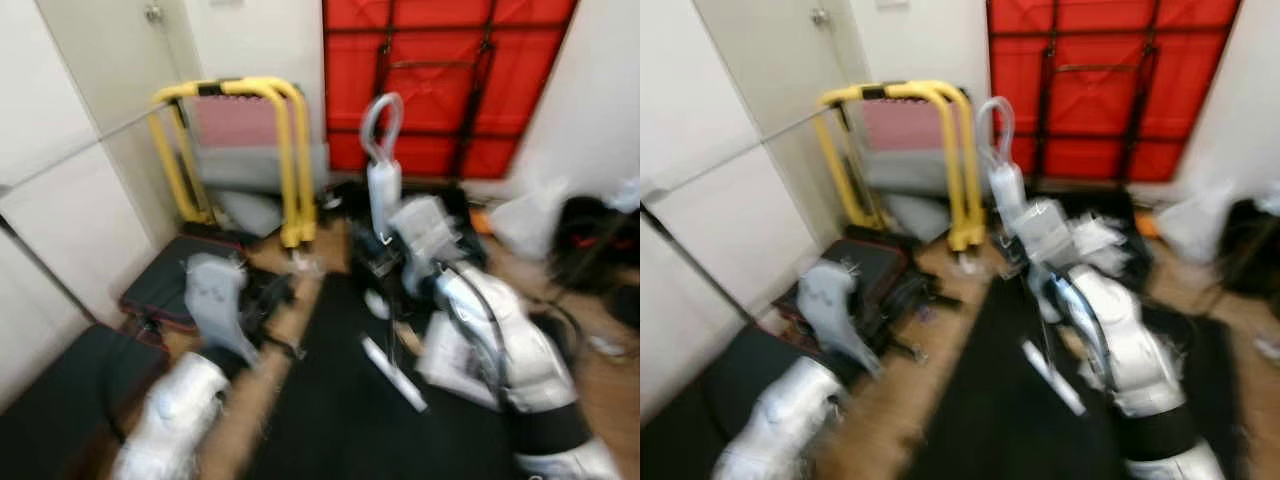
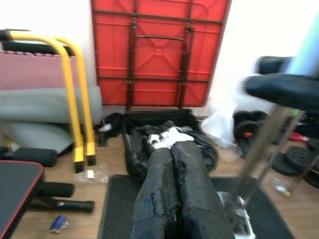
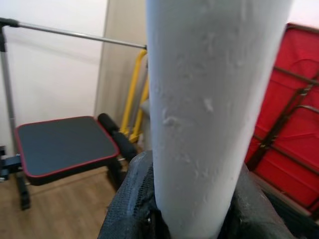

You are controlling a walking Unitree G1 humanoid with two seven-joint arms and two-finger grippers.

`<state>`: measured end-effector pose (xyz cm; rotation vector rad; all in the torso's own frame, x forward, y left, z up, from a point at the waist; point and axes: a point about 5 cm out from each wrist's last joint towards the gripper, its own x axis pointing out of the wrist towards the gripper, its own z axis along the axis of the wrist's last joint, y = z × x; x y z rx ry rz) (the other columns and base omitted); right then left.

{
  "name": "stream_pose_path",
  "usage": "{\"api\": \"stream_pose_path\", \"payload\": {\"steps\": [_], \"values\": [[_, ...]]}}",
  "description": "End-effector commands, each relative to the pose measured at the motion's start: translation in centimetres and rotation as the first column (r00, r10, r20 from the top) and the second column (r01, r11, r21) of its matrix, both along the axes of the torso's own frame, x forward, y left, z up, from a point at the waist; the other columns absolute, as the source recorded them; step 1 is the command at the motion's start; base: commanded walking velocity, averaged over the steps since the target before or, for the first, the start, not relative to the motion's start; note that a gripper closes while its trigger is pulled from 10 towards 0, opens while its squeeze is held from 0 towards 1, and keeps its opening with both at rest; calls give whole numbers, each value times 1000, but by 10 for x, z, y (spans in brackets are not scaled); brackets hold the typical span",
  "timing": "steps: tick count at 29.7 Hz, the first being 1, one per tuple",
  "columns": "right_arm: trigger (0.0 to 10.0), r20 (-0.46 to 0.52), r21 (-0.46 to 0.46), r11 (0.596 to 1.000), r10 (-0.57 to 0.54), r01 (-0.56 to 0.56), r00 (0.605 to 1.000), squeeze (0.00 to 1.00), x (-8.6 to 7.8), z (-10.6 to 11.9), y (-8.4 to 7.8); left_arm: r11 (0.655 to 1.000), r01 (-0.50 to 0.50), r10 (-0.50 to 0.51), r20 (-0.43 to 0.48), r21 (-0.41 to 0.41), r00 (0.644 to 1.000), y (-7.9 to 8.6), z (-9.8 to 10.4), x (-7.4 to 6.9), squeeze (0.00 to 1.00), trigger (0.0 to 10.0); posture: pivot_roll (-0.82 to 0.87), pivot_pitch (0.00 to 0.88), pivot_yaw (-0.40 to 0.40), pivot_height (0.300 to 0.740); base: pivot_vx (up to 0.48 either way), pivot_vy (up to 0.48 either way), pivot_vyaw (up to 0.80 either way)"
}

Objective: Sweep floor

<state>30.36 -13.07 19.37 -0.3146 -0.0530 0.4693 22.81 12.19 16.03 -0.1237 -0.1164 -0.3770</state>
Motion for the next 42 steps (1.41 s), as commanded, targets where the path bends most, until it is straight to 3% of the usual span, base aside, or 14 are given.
{"api": "stream_pose_path", "payload": {"steps": [1,13,25,26,31,33,36,38,42], "values": [[10000,64,8,1000,-10,10,998,0,1,12,-1,1000,10,-10,-7,0,1000,-2,-2,1,0,10000,-136,15,20,740,0,0,0],[10000,59,24,998,-56,54,997,0,4,10,-3,999,-35,35,-18,-18,999,1,-2,4,0,10000,-138,11,18,740,0,0,0],[10000,10,147,986,-82,80,997,0,8,13,-5,999,-26,25,-21,-45,999,0,-3,4,0,10000,-145,14,18,740,287,0,-467],[10000,25,209,972,-111,104,993,0,10,17,-6,999,-24,23,-21,-47,1000,0,-3,4,0,10000,-145,14,18,740,356,0,-663],[10000,49,250,961,-133,116,990,0,11,21,-7,999,-21,20,-22,-47,1000,0,-4,4,0,10000,-148,14,21,740,356,0,-133],[10000,59,337,936,-131,104,990,0,13,23,-5,999,-18,17,-21,-47,1000,0,-4,4,0,10000,-152,15,27,740,354,0,0],[10000,61,379,920,-132,99,989,0,14,24,-4,999,-16,15,-20,-46,1000,0,-4,4,0,10000,-151,16,27,740,355,0,0],[10000,49,463,882,-126,90,991,0,17,24,-4,999,-16,16,-19,-47,1000,0,-3,4,0,10000,-147,19,27,740,351,0,0],[10000,41,521,850,-115,77,992,0,20,26,-3,999,-20,20,-18,-48,1000,0,-3,3,0,10000,-144,21,28,740,349,0,0]]}}
